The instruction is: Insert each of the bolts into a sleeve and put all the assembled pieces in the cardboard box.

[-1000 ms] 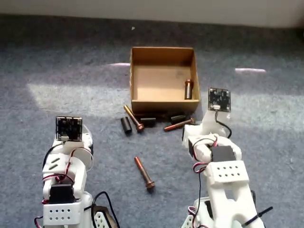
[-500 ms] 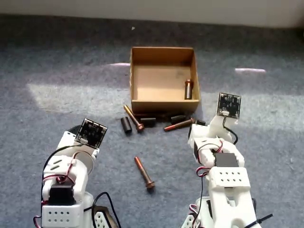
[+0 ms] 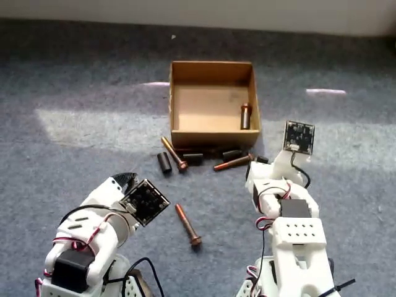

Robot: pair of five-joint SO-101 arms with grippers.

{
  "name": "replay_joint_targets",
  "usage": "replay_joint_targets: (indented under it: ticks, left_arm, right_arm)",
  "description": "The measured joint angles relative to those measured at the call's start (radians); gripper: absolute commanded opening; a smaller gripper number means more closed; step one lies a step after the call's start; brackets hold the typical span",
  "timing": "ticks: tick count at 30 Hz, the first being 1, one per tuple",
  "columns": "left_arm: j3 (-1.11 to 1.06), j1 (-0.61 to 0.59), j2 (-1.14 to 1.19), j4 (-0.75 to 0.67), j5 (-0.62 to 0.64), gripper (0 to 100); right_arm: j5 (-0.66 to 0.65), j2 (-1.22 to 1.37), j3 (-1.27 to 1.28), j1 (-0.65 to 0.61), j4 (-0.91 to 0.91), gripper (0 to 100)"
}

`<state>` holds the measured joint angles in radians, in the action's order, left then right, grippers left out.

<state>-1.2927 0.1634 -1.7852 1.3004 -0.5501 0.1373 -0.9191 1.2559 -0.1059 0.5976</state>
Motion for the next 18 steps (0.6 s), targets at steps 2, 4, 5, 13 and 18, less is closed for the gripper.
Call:
replay_joint_targets:
  ticks: [2,4,5,13,18]
  left_arm:
    - [0.000,0.003,0.000,0.009,-0.015,3]
    - [0.005,0.005,0.000,0.009,-0.028,3]
    - [0.006,0.005,0.006,0.009,-0.035,3]
    - [0.120,0.077,0.298,0.009,-0.086,3]
    - [0.187,0.170,0.493,0.009,-0.150,4]
  right_arm:
    - [0.000,0.000,0.000,0.000,0.000,0.5]
    - [0.000,0.000,0.000,0.000,0.000,0.5]
    - [0.000,0.000,0.005,0.000,0.000,0.5]
    - [0.000,-0.005,0.018,0.081,0.000,0.5]
    - [0.000,-0.005,0.018,0.173,0.000,0.5]
